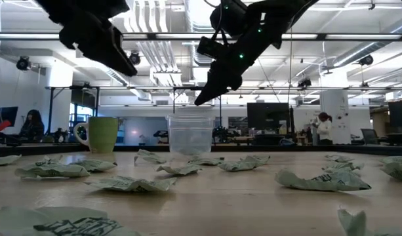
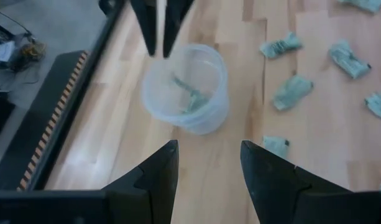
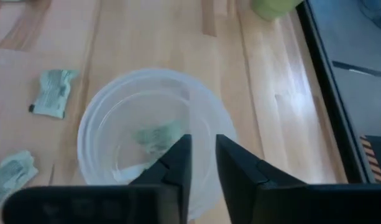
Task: Pick and place Stevia / Truvia into bins
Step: Put the green stevia packet into the transparent container
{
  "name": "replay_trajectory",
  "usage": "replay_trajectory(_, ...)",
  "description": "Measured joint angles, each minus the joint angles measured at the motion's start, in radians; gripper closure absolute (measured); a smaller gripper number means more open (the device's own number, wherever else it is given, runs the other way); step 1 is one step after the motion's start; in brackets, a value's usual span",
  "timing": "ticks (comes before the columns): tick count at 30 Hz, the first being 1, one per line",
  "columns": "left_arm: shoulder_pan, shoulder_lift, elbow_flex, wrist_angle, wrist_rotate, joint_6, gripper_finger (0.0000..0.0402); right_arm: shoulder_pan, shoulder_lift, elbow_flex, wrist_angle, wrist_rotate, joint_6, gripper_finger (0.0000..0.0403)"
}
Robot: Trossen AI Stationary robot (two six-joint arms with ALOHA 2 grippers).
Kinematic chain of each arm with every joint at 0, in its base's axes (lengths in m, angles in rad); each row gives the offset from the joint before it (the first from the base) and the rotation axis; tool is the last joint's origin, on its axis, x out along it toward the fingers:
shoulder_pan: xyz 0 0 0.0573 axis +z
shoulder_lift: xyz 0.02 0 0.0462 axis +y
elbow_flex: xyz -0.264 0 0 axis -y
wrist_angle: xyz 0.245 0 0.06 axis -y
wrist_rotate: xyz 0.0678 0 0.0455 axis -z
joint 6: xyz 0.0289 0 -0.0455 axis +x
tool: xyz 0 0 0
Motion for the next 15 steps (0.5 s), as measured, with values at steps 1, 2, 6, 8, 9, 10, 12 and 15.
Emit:
replay_trajectory(1, 0.000, 0.012, -0.001, 0.003, 0.015, 0.000, 0.0244, 0.000, -0.003, 0.000, -0.001, -0.002, 0.000, 0.0322)
replay_trajectory(2, 0.000, 0.025, -0.004, 0.004, 0.037, 0.000, 0.0244, 0.000, -0.007, 0.000, -0.001, -0.003, 0.000, 0.0312)
replay_trajectory(6, 0.000, 0.101, -0.017, 0.041, 0.112, 0.000, 0.0244, 0.001, -0.040, -0.005, -0.038, -0.033, -0.015, 0.0283)
replay_trajectory(8, 0.000, 0.144, -0.027, 0.081, 0.146, 0.000, 0.0244, 0.007, -0.055, -0.013, -0.062, -0.066, -0.027, 0.0275)
replay_trajectory(9, 0.000, 0.167, -0.031, 0.105, 0.165, 0.000, 0.0244, 0.010, -0.063, -0.017, -0.072, -0.086, -0.032, 0.0273)
replay_trajectory(10, 0.000, 0.189, -0.035, 0.119, 0.179, 0.001, 0.0244, 0.016, -0.069, -0.024, -0.074, -0.101, -0.034, 0.0271)
replay_trajectory(12, 0.000, 0.229, -0.036, 0.128, 0.186, 0.001, 0.0244, 0.023, -0.088, -0.041, -0.074, -0.125, -0.037, 0.0269)
replay_trajectory(15, 0.000, 0.269, -0.037, 0.131, 0.187, 0.000, 0.0244, 0.035, -0.115, -0.078, -0.072, -0.130, -0.038, 0.0269)
